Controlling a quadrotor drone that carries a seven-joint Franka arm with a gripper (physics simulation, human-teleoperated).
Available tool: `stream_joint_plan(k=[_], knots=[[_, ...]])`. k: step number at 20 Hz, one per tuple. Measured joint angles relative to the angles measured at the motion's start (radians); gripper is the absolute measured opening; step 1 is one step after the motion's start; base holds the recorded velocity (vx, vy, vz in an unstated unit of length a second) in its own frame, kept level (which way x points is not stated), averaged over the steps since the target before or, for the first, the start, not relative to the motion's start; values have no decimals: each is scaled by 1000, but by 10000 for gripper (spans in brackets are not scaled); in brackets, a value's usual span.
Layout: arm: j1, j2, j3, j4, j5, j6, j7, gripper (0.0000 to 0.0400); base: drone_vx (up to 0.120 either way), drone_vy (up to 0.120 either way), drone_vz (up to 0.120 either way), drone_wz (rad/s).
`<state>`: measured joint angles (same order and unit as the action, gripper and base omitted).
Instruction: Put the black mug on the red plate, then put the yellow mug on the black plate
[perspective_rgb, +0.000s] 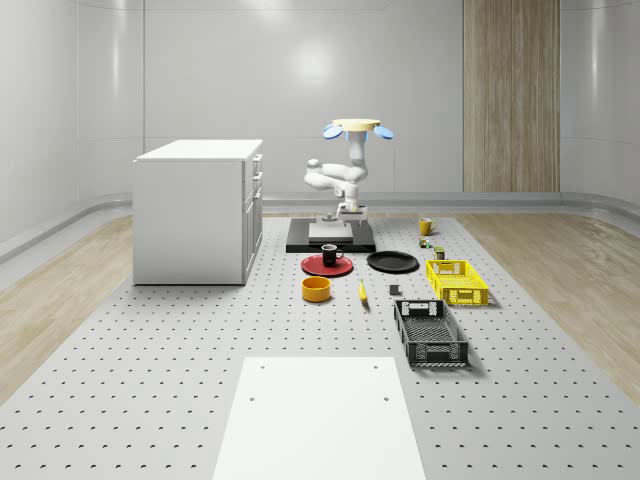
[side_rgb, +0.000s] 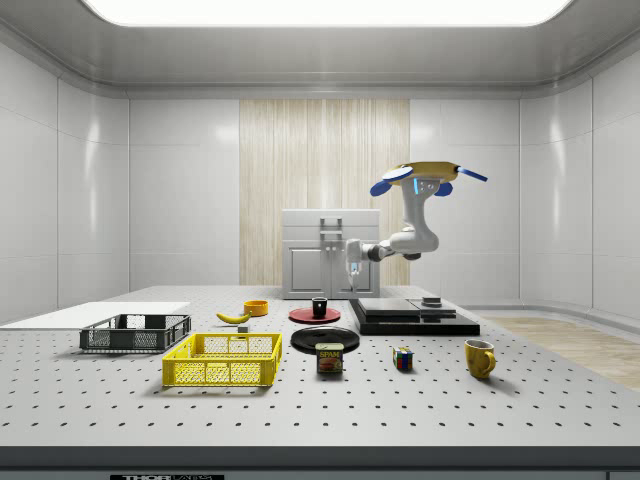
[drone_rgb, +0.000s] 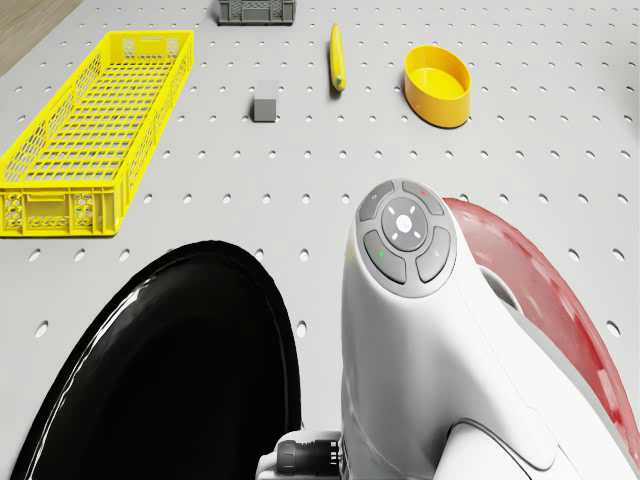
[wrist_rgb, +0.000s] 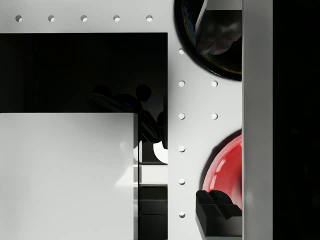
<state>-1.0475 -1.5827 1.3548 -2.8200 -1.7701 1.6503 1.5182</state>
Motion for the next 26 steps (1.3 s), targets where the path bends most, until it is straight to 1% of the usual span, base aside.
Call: stream_joint_plan(k=[26], knots=[[-1,-5,0,0,2,5,1,400,-120,120,0,0]])
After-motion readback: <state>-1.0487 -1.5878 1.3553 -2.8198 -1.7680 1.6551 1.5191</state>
